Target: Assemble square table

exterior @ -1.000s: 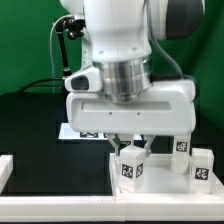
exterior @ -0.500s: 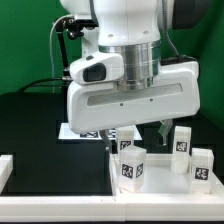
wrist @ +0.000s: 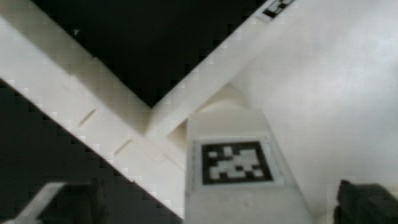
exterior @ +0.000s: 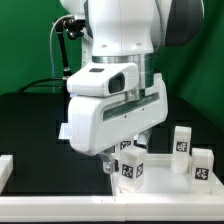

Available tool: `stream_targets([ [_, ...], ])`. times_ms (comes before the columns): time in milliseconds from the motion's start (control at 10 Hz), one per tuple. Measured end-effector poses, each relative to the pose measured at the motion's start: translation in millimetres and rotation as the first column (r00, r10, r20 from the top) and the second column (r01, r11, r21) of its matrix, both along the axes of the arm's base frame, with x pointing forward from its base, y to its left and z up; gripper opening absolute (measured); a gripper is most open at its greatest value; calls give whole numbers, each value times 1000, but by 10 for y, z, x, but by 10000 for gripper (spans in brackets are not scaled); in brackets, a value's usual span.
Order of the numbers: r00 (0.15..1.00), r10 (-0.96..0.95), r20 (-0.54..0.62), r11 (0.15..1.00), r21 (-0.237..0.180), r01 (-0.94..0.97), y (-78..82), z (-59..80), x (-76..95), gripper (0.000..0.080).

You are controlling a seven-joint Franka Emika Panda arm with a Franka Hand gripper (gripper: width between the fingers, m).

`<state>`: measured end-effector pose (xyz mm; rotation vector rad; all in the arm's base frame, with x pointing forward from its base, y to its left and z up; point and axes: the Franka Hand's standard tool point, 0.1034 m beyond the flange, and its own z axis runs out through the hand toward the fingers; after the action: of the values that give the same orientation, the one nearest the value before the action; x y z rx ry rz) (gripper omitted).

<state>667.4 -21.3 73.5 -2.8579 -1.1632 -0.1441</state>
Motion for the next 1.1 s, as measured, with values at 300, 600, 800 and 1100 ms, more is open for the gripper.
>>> stream_targets([
  [300,999,-40,-3,999,3,40,0,0,1,447],
  [600,977,-214,-25,977,15,214,14,-5,-9,291],
  [800,913,-406,-37,913,23,407,33,-6,-6,291],
  [1100,601,-795,-79,601,25,798,109,-15,-22,291],
])
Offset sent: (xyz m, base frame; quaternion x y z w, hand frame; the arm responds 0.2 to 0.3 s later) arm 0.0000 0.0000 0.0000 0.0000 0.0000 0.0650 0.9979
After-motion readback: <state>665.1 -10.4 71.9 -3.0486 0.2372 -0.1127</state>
